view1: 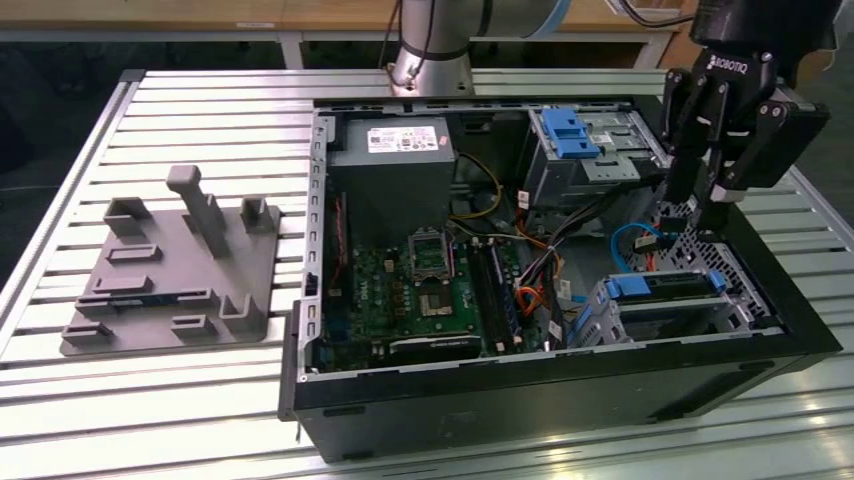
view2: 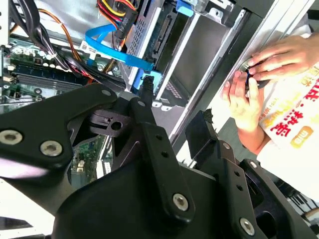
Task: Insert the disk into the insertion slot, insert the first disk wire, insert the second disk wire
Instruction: 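Insert the first disk wire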
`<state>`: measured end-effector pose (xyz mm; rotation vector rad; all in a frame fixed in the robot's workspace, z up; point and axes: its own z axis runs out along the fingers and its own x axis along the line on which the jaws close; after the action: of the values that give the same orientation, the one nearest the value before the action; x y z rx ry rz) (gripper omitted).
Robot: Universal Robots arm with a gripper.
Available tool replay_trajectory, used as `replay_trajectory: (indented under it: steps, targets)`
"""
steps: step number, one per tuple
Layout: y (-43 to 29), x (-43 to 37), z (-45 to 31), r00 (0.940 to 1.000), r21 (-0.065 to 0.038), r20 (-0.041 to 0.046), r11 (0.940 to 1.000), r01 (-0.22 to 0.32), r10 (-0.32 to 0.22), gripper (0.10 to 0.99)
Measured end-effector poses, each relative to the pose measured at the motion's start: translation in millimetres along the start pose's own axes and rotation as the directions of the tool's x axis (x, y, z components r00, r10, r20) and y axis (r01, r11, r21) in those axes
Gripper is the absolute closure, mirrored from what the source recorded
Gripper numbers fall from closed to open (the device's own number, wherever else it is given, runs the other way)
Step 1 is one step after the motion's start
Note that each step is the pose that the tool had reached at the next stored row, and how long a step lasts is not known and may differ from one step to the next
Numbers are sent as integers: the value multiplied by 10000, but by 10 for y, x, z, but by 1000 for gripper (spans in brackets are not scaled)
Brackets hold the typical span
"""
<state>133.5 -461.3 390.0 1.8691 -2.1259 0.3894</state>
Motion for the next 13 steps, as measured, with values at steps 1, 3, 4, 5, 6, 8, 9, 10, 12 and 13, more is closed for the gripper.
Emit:
replay_trajectory:
  steps: [1,3,4,5,6,8,9,10,12,13]
  targets:
    - [-2,-18,4,10000,7,-62,10000,0,0,545]
    - [-16,-63,9,9999,-4,-137,10000,5,-5,545]
    - [-23,-77,17,9999,-15,-157,10000,12,-12,545]
    - [-27,-86,29,9999,-17,-166,10000,27,-27,545]
    - [-28,-92,38,9998,-13,-172,10000,54,-55,545]
    - [-31,-102,57,9997,28,-171,9999,165,-164,545]
    - [-31,-106,67,9996,59,-171,9997,240,-239,545]
    - [-33,-111,76,9994,89,-171,9995,316,-314,545]
    - [-46,-118,87,9991,110,-173,9992,384,-382,545]
    - [-47,-119,87,9991,107,-178,9992,392,-390,545]
